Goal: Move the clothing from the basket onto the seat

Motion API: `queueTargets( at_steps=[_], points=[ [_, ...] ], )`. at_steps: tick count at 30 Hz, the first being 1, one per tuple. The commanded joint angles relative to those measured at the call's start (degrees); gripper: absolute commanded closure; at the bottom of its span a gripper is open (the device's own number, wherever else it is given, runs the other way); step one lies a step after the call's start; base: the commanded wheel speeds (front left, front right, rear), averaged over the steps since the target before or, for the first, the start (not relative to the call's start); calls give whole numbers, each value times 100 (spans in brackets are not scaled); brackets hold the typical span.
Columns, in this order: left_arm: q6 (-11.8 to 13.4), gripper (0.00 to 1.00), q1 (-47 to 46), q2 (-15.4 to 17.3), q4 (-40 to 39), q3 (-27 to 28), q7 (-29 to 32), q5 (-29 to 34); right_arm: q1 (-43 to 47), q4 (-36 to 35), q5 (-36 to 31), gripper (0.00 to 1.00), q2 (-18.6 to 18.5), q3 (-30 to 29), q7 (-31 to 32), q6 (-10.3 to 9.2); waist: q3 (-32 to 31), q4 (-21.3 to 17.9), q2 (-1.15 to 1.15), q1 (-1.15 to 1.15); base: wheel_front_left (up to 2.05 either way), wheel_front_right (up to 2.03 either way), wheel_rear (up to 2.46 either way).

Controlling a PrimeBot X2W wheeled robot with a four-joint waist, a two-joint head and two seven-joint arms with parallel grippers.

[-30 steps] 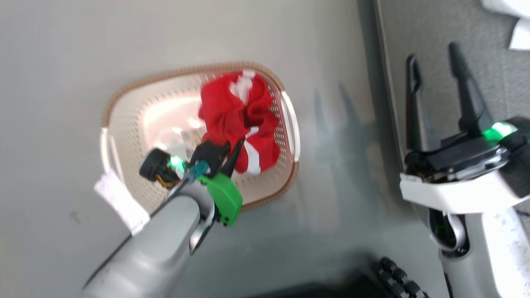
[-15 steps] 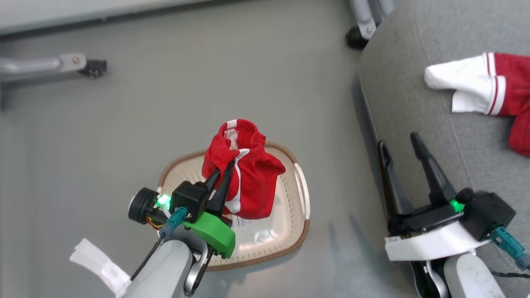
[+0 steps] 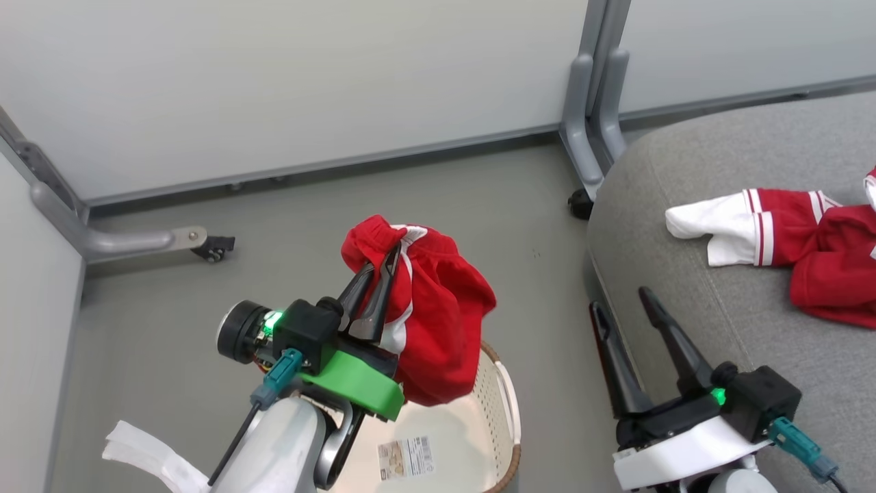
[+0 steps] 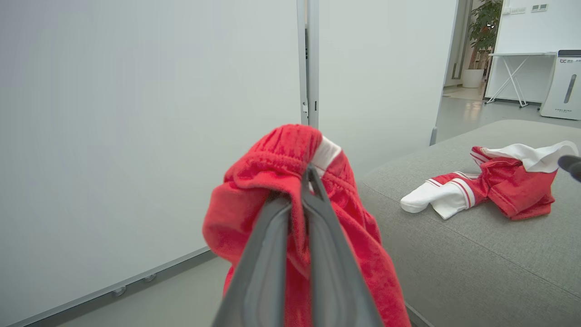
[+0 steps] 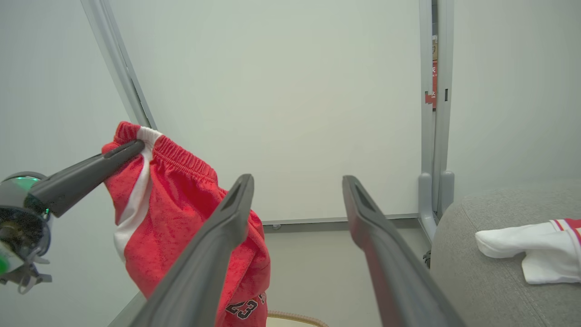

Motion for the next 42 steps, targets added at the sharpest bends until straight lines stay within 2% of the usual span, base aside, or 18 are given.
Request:
queueTargets(
  at_steps=[1, 6, 12, 16, 24, 25, 26, 27, 28, 29, 41, 42],
  points=[
    [-50, 100, -15, -15, -62, 21, -3, 73, 96, 41, -28, 0, -15, 65, -13, -6, -269, 13, 0, 1, 0, 0, 0],
    [-160, 100, -103, -69, -301, -143, -3, 146, 7, 165, -1, 0, -16, 306, -12, -6, -264, -6, 0, 1, 0, 0, 0],
    [-243, 100, -250, -83, -658, -624, -3, 120, -301, 381, -24, 0, -148, 641, -12, -6, -165, 27, 0, 1, 0, 0, 0],
    [-245, 100, -367, -79, -845, -1172, -3, -227, -504, 558, 133, 0, -288, 787, -13, -6, -128, 74, 0, 1, 0, 0, 0],
    [-247, 100, -722, 148, -970, -2031, -3, -651, -636, 931, 492, 0, -683, 1475, -12, -6, -192, 190, 0, 1, 0, 0, 0],
    [-247, 100, -746, 165, -966, -2096, -3, -677, -618, 965, 504, 13, -694, 1521, -12, -6, -208, 201, 0, 1, 0, 0, 0],
    [-247, 100, -760, 178, -958, -2130, -3, -685, -596, 992, 515, 51, -698, 1552, -13, -6, -219, 207, 0, 1, 0, 0, 0],
    [-247, 100, -773, 188, -949, -2163, -3, -705, -564, 1039, 521, 69, -715, 1618, -12, -6, -232, 215, 0, 1, 0, 0, 0],
    [-247, 100, -778, 196, -944, -2181, -3, -708, -555, 1060, 516, 95, -724, 1662, -12, -6, -240, 219, 0, 1, 0, 0, 0],
    [-247, 100, -776, 209, -938, -2193, -3, -725, -539, 1081, 523, 100, -720, 1688, -12, -6, -248, 221, 0, 1, 0, 0, 0],
    [-247, 100, -688, 379, -425, -2249, -2, -945, -424, 1064, 560, 100, -641, 1663, -13, -6, -224, 161, 0, 1, 0, 0, 0],
    [-247, 67, -700, 383, -372, -2261, -2, -982, -411, 1067, 560, 100, -645, 1651, -13, -6, -219, 159, 0, 1, 0, 0, 0]
  ],
)
